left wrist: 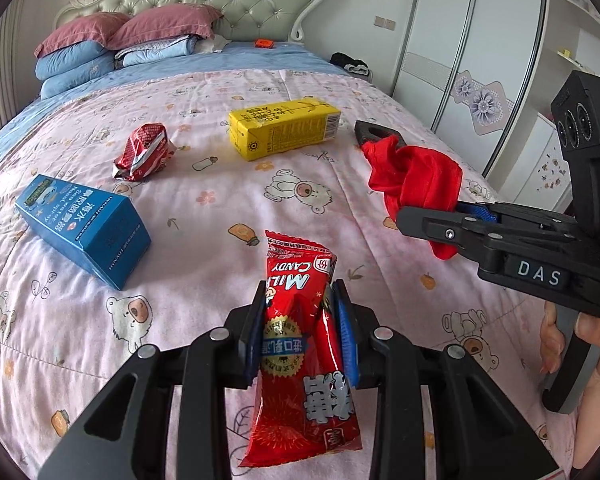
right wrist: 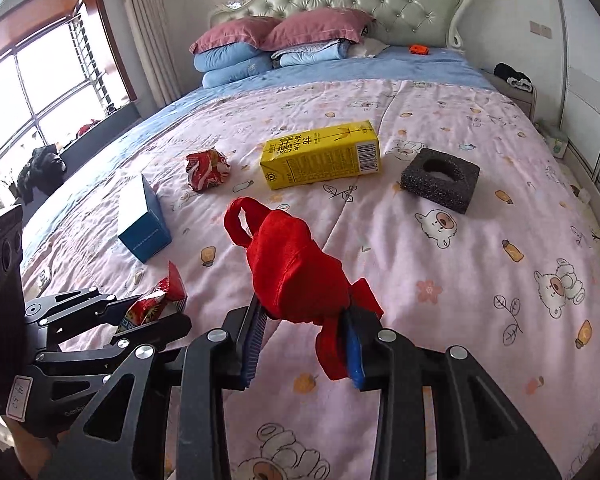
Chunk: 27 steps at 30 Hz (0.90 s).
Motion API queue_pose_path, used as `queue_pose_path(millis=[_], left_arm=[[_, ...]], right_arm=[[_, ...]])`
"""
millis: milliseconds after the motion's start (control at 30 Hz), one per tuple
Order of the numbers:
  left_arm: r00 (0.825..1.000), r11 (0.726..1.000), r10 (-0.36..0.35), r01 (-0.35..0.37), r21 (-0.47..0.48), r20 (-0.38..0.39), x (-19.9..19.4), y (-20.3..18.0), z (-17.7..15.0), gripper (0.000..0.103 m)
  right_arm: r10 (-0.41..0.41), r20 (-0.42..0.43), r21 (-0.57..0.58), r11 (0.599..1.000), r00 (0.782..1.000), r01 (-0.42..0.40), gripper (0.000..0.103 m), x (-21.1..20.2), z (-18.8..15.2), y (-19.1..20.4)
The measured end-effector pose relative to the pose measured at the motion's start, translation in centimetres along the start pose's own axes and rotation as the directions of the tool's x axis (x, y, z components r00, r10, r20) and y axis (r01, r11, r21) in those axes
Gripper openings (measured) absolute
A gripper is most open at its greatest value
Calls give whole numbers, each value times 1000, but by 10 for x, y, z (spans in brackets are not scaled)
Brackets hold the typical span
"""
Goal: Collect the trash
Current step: 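Grasp the red sock with the right tool, then carry the candy wrapper and red sock over the yellow bucket and open both tools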
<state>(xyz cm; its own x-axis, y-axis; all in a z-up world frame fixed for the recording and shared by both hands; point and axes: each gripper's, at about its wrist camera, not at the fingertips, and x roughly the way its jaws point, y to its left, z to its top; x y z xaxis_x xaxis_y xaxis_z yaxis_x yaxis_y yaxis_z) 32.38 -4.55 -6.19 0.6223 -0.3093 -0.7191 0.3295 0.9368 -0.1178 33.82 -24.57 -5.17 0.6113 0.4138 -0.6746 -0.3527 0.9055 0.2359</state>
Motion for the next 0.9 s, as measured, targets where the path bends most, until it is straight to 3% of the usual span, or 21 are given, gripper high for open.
queue_pose_path(millis=[233, 500, 733, 900], left_arm=[[998, 993, -52, 50, 104, 22, -26, -47, -9, 32], [988, 971, -145, 152, 183, -50, -42, -112, -35, 32], [963, 924, -243, 267, 273, -118, -50, -200, -52, 32], [936, 877, -301, 347, 333, -182, -46, -276, -60, 32]], right_arm=[[47, 18, 15, 999, 999, -48, 34, -53, -43, 4], [11, 103, 141, 990, 995, -25, 34, -138, -104, -24], [-29, 198, 186, 982, 980, -9, 34, -228, -153, -54], [-141, 245, 246, 966, 959, 79, 34, -288, -189, -90]])
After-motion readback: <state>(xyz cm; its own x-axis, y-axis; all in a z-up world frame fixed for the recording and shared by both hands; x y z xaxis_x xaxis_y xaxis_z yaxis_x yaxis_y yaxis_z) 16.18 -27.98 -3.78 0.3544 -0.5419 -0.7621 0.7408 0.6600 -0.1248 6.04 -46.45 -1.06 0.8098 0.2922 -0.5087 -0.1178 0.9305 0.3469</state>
